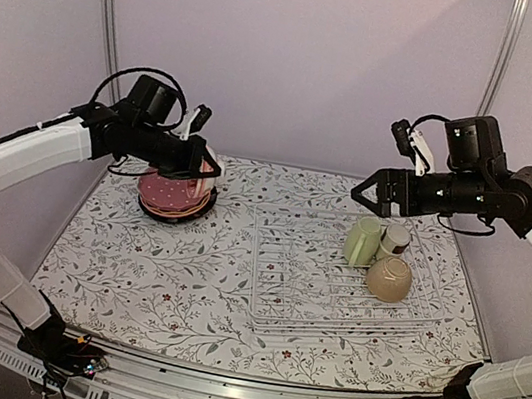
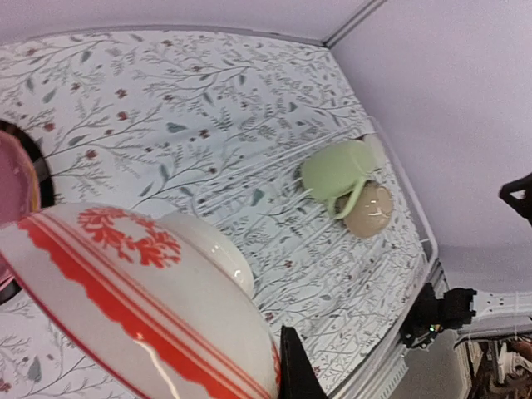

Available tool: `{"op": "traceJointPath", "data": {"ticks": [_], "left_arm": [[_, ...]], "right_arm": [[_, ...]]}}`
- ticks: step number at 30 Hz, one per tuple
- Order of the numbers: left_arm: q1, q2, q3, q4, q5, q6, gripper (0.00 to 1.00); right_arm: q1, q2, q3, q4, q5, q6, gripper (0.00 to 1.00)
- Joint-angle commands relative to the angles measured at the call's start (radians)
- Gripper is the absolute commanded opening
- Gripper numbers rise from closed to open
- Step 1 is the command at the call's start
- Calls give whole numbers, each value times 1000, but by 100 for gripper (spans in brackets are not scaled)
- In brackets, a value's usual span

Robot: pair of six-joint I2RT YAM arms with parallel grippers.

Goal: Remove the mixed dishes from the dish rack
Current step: Place the bowl at the corner of the board.

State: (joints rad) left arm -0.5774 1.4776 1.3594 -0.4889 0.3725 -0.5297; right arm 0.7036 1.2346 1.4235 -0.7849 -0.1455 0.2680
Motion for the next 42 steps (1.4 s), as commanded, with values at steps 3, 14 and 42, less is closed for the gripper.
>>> {"op": "traceJointPath", "data": {"ticks": [3,14,42], "left_arm": [[24,-51,7,-398,-439,70,0],[75,-27,-90,-567,-739,-36,0],[168,239,-191,-454,-744,28,0]], "right_arm": [[-7,-6,-27,-86,65,-43,99],[-6,-5,-54,-95,83,-43,99],[-6,29,-90,-190,189,-46,99]]}}
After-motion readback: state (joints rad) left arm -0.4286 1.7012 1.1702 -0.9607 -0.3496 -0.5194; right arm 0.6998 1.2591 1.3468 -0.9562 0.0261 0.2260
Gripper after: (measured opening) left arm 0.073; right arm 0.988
